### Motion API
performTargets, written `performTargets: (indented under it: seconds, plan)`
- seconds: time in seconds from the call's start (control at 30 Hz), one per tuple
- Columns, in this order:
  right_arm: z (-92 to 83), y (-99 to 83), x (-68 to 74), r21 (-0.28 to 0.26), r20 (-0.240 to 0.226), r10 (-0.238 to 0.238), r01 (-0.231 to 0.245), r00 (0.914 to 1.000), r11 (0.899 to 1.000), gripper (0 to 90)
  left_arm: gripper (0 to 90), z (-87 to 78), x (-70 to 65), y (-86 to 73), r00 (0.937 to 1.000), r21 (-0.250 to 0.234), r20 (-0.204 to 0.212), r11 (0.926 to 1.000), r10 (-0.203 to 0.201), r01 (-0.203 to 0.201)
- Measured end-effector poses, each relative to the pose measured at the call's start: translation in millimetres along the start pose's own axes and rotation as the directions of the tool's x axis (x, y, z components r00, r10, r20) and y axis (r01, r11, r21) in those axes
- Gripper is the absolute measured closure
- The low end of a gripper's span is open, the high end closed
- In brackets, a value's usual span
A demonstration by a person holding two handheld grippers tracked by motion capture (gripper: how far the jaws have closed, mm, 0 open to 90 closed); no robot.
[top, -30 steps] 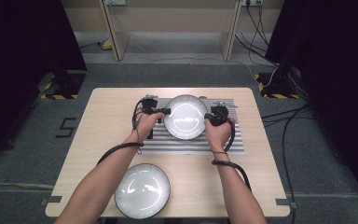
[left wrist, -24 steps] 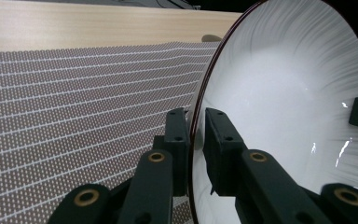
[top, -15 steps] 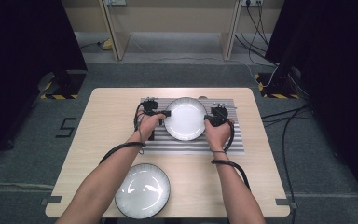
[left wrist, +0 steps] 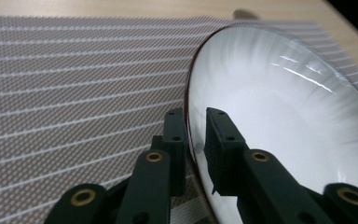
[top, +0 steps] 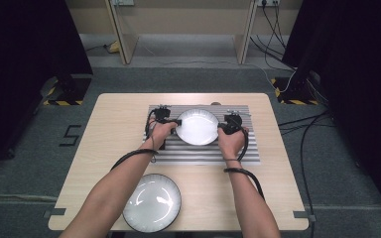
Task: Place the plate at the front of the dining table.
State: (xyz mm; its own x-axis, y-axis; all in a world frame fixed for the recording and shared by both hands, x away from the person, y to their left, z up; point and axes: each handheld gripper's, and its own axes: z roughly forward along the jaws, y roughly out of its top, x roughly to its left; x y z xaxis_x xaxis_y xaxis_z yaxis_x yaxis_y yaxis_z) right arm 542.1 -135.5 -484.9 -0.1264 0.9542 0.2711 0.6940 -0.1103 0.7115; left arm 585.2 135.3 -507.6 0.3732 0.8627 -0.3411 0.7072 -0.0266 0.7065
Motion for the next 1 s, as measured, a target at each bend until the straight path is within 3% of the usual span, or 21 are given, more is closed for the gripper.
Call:
performTargets:
  seconds: [0.1, 0.23, 0.43, 0.67, 0.83, 1.0]
  plan:
    - [-0.8, 1.4, 0.2, -0.007, 0.000, -0.001, 0.001, 1.0000, 1.000, 79.8, 75.7, 0.3, 1.2, 0.7, 1.0000, -0.019, -0.004, 0.9998, 0.009, -0.009]
    - [-1.2, 0.3, -0.9, -0.009, 0.010, -0.004, 0.004, 0.9999, 1.000, 72.1, 59.1, -4.5, 2.7, 3.8, 0.9994, -0.050, -0.032, 0.9987, -0.013, 0.011]
    - [-8.0, 0.2, -1.7, -0.035, 0.006, -0.006, 0.006, 1.0000, 0.999, 59.5, 45.3, -19.3, 3.2, 9.2, 0.9994, -0.086, -0.035, 0.9963, 0.003, -0.006]
    - [-24.0, 3.5, -8.3, -0.039, -0.005, -0.011, 0.011, 0.9999, 0.999, 51.5, 35.9, -43.9, 5.0, 10.1, 0.9975, -0.088, -0.033, 0.9940, 0.063, -0.065]
    - [-35.2, 3.6, -13.0, -0.033, -0.023, -0.021, 0.020, 0.9995, 0.999, 49.1, 35.0, -63.6, 10.3, 10.0, 0.9967, -0.115, -0.033, 0.9903, 0.074, -0.077]
    - [-45.6, 2.2, -17.0, -0.021, -0.034, -0.042, 0.041, 0.9986, 0.999, 47.0, 34.4, -81.6, 11.6, 8.5, 0.9967, -0.144, -0.006, 0.9862, 0.082, -0.082]
